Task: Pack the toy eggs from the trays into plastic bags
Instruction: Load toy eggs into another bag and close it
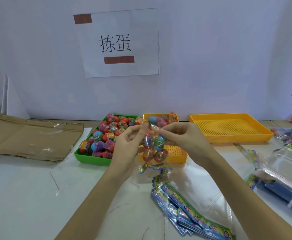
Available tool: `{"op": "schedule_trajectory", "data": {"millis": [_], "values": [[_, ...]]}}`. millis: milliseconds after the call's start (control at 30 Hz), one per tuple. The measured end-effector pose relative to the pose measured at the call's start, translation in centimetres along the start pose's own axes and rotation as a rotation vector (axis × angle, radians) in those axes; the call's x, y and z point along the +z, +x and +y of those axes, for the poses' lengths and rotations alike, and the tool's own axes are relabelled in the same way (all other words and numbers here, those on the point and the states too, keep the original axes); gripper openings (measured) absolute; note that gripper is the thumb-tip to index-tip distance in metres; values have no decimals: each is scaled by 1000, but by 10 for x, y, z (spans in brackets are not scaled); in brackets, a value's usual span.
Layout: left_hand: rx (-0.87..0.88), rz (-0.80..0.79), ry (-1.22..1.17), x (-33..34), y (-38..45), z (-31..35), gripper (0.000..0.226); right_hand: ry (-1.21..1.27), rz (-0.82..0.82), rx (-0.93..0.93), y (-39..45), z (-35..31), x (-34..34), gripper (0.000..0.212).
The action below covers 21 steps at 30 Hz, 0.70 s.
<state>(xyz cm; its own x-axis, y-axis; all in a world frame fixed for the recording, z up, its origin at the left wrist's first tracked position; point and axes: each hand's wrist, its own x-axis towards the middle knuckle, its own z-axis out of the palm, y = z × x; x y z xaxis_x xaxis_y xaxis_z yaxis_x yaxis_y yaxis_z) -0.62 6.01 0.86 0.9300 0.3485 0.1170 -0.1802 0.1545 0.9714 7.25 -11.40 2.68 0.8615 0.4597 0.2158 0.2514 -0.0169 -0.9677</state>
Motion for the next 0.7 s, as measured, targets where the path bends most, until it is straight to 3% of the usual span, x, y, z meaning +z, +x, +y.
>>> {"op": "schedule_trajectory", "data": {"millis": [100, 200, 467, 700], "values": [[31, 21, -30, -3, 2, -1, 21, 70, -2, 88, 1, 0, -5, 20], [36, -18, -10, -6, 3, -1, 24, 142, 10, 161, 1, 1, -7, 24], [-119, -165, -63, -27, 13, 5, 28, 136, -23, 228, 2, 0, -22, 33], [-18, -119, 70, -25, 14, 1, 19, 114, -119, 219, 5, 2, -35, 33]]}}
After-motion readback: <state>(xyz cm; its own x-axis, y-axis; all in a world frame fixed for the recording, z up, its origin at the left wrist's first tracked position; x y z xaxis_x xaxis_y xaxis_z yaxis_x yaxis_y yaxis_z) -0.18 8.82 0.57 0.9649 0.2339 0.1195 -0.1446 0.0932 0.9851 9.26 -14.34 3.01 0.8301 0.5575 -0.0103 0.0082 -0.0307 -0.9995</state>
